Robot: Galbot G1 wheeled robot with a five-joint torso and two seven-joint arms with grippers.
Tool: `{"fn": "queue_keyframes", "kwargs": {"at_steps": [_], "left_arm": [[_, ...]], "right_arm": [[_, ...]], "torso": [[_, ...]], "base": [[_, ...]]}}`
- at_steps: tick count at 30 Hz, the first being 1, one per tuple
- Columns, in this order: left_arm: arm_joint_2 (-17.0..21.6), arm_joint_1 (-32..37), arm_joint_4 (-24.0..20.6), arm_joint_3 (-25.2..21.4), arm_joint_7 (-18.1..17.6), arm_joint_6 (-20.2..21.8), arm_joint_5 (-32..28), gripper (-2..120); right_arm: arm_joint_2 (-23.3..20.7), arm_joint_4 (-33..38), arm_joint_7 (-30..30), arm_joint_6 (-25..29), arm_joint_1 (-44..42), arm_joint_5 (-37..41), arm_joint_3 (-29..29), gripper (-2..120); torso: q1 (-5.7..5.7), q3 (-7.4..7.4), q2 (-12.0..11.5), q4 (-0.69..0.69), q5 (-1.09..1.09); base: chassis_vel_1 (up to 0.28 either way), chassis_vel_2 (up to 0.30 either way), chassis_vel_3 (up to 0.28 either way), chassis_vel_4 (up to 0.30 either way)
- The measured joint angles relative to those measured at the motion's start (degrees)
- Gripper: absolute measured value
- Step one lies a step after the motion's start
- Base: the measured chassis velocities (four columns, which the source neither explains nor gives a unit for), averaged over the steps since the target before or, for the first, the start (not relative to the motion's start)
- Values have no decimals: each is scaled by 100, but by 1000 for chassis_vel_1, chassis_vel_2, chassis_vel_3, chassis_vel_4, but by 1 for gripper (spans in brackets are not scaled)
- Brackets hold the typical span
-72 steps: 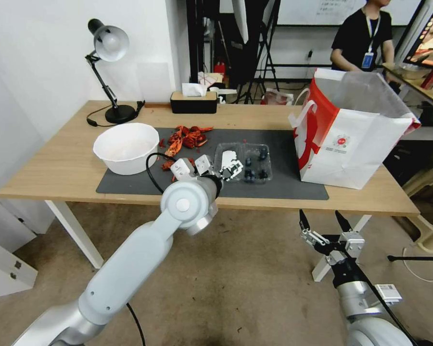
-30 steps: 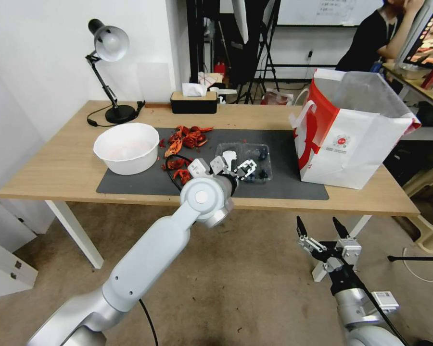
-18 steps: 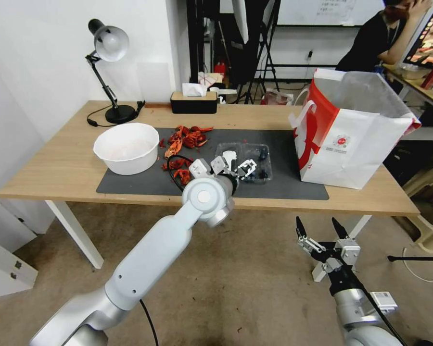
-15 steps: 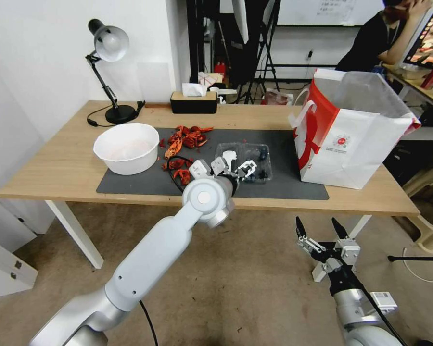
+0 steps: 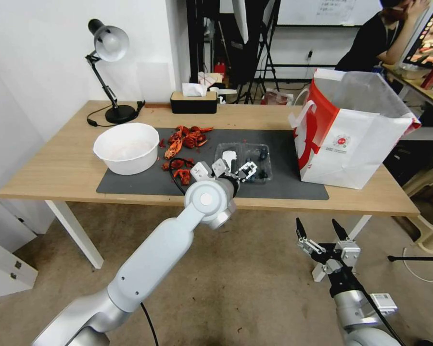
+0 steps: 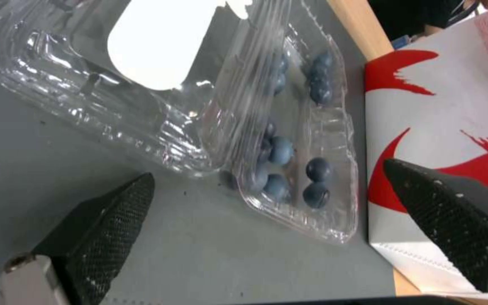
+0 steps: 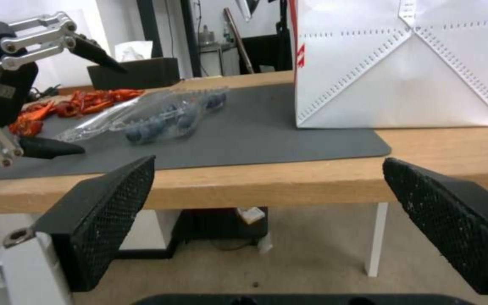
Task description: Close the takeout container lid, then place the container into the takeout bag.
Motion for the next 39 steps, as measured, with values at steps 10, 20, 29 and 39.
{"fn": "queue_keyframes", "kwargs": {"at_steps": [10, 20, 29, 39], "left_arm": [[-63, -8, 169, -78, 116, -70, 43, 100], [-108, -2, 262, -123, 225, -227, 62, 100], [-185, 177, 293, -230, 531, -511, 170, 100], [-120, 460, 89, -341, 1178, -761, 384, 100]], "right_arm": [[-39, -29, 27, -19, 30, 34, 18, 100], [-13, -76, 27, -24, 37, 28, -9, 100], [-18, -104, 20, -23, 41, 25, -18, 100], [-25, -140, 2, -23, 84, 18, -93, 100]], "torso": [[0, 0, 0, -1, 0], [0, 0, 0, 0, 0], [0, 0, -1, 0, 0], [1, 0, -1, 0, 0]], "base": [[0, 0, 0, 0], [0, 0, 0, 0], [0, 0, 0, 0], [0, 0, 0, 0]]}}
